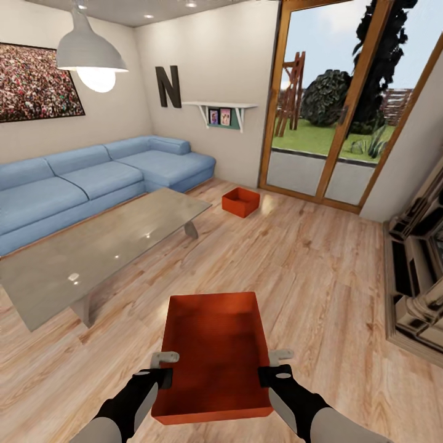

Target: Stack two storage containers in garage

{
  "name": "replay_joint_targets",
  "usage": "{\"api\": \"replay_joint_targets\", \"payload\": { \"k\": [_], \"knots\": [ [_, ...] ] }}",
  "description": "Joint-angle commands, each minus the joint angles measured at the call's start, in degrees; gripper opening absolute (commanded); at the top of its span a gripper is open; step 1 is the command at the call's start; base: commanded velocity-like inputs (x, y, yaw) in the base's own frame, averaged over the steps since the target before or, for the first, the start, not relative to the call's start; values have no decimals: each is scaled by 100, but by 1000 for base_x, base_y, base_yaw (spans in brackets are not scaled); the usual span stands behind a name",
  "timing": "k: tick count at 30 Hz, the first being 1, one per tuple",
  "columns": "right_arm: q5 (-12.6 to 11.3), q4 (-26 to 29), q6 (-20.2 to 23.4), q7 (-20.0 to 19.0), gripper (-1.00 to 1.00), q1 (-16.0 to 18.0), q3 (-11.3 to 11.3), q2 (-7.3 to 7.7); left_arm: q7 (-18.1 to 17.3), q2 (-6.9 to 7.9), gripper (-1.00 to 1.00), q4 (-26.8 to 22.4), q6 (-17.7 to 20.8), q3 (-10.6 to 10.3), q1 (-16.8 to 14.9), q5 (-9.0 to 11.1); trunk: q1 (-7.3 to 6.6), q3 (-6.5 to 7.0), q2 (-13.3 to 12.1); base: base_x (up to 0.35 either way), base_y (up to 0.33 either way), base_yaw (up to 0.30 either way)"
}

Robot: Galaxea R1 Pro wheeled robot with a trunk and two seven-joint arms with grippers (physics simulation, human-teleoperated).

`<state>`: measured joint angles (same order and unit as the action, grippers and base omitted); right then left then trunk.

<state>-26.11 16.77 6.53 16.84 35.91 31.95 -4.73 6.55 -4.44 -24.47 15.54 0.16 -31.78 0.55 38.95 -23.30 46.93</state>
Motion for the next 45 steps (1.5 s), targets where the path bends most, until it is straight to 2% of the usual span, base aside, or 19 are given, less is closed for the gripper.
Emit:
{"api": "replay_joint_targets", "payload": {
  "k": [1, 8, 45],
  "knots": [
    [-8, -77, 41, 102, -100, 4, 40, 32, 65, 4, -100, -23, 46, 28, -2, -143, 1, -4, 5, 0, 0, 20],
    [-8, -78, 43, 100, -100, 4, 40, 30, 65, 4, -100, -23, 46, 28, -1, -143, 1, -1, 5, 0, 0, 132],
    [-8, -78, 50, 95, -100, 4, 40, 25, 74, -4, -100, -23, 37, 28, 1, -143, 1, -1, 5, 0, 0, 278]
  ]
}}
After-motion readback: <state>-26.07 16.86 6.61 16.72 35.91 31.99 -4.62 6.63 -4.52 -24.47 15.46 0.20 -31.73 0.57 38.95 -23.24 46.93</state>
